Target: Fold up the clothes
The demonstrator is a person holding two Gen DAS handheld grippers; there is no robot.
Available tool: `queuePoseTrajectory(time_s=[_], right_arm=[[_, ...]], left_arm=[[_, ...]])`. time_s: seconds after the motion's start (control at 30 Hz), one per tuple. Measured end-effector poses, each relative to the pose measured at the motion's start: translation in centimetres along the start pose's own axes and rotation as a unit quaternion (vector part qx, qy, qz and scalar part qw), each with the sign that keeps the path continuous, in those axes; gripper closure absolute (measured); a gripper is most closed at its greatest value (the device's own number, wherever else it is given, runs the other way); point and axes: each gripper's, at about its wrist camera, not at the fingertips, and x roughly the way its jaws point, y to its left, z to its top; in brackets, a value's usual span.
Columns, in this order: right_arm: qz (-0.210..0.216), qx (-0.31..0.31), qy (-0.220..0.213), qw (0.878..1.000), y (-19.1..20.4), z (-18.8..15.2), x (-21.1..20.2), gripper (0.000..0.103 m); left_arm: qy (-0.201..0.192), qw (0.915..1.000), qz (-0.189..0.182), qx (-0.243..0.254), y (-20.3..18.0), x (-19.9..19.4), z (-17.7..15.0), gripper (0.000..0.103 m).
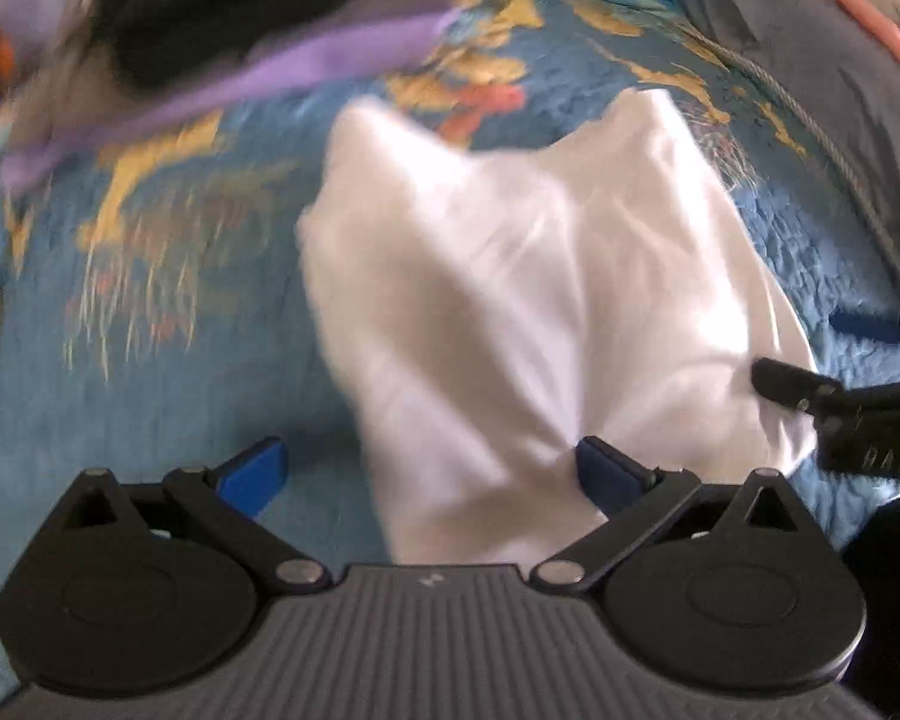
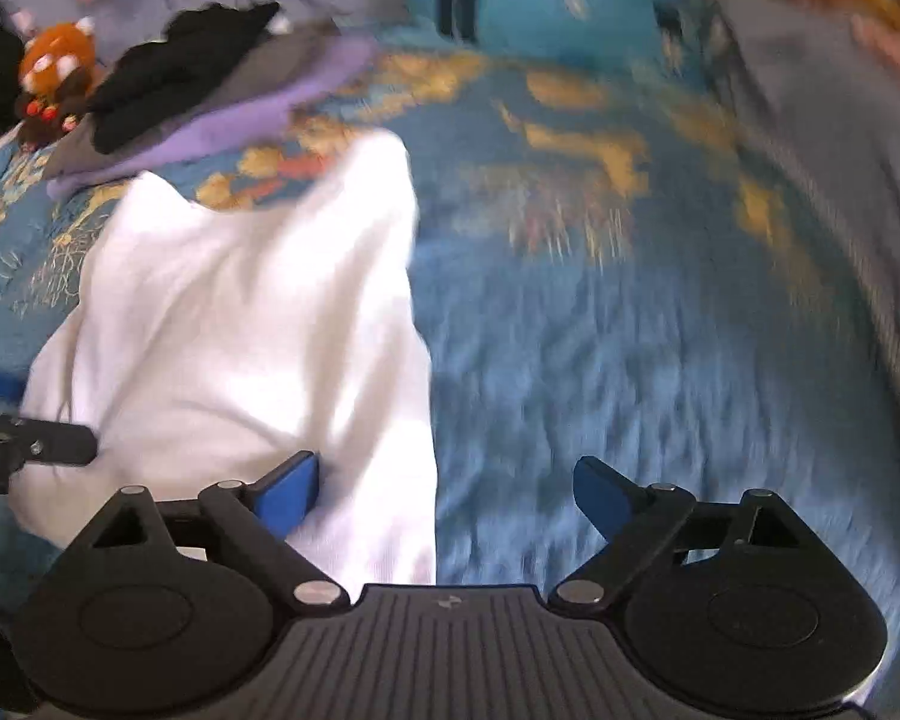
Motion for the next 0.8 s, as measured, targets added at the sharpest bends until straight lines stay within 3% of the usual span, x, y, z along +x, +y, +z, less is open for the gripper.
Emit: queuePoseTrajectory(time_s=[0.1, 0.17, 0.27, 0.4, 0.53, 0.6, 0.73, 0.8], right_arm=[[0.005, 0.002, -0.002, 1.000, -0.3, -0.4, -0.6, 0.011], [0.018, 0.010, -0.012, 1.000, -0.8, -0.4, -1.3, 0.014], [0.069, 0.070, -0.034, 0.995, -3.2, -0.3, -3.1, 0.017], [0.167, 0.181, -0.014, 0.969, -7.1, -0.9, -3.7, 0.017], [0.242, 0.216, -0.011, 0.946, -8.1, -2.5, -3.8, 0.017], [0.279, 0.222, -0.002, 0.935, -8.0, -3.1, -3.0, 0.017], [0.285, 0.265, 0.031, 0.921, -8.4, -2.9, -1.2, 0.016], [0.305, 0.291, 0.035, 0.906, -8.8, -2.6, -0.7, 0.016]], left_arm=[[0.005, 0.9990, -0.022, -0.039, 1.8, -0.5, -1.2, 0.000], [-0.009, 0.9995, -0.011, -0.027, 1.3, -1.5, -1.2, 0.000], [-0.050, 0.9987, 0.007, -0.012, 1.1, -4.3, -1.0, 0.000], [-0.070, 0.9961, -0.032, -0.044, 3.1, -7.0, -0.9, 0.000], [-0.046, 0.9948, -0.036, -0.083, 5.1, -6.8, -2.2, 0.000], [-0.034, 0.9919, -0.056, -0.109, 6.2, -6.4, -3.1, 0.000], [-0.001, 0.9698, -0.114, -0.216, 8.8, -4.6, -5.2, 0.000], [0.010, 0.9460, -0.150, -0.287, 9.9, -3.2, -6.4, 0.000]])
